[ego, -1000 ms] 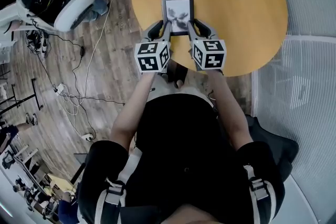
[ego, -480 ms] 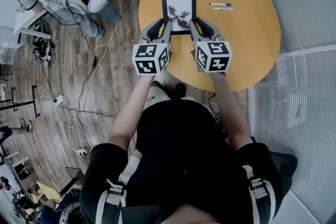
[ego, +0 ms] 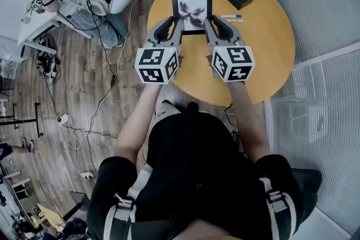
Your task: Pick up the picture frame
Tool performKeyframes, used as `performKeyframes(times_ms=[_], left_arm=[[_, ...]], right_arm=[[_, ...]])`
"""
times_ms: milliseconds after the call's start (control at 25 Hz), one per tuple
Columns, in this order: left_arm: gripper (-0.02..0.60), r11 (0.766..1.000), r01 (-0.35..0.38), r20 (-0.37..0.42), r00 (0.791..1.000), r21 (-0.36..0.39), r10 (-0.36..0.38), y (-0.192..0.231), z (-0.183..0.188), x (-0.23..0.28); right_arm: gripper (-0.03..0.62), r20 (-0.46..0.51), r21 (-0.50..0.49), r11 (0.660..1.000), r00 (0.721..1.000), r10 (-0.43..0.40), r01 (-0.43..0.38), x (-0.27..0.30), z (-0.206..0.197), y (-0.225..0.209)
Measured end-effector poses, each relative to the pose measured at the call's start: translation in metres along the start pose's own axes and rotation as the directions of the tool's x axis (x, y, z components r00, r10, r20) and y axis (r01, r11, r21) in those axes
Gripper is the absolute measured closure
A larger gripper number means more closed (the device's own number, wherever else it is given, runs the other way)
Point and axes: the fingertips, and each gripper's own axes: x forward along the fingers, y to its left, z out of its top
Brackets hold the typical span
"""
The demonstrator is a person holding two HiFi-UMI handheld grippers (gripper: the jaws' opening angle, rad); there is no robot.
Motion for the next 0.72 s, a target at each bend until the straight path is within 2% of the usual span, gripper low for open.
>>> performKeyframes(times_ms=[200, 360, 520, 720], left_arm=[[0.491, 1.0, 0.012, 0.012, 1.0, 0.016, -0.012, -0.025, 0.008, 0.055], [0.491, 1.0, 0.018, 0.03, 0.999, 0.021, -0.018, -0.031, 0.015, 0.046], [0.49, 1.0, 0.02, 0.022, 1.0, 0.022, -0.021, -0.04, 0.017, 0.081], [0.489, 0.999, 0.032, 0.021, 0.999, 0.021, -0.032, -0.037, 0.017, 0.06]], right_arm=[[0.502, 0.037, -0.01, 1.0, 0.999, -0.011, 0.011, 0.009, 0.013, -0.059], [0.505, 0.062, -0.026, 1.0, 0.998, -0.01, 0.012, 0.001, 0.022, -0.055], [0.505, 0.057, -0.018, 1.0, 0.998, -0.004, 0.005, 0.013, 0.026, -0.089], [0.505, 0.056, -0.015, 1.0, 0.998, -0.015, 0.016, 0.003, 0.024, -0.07]])
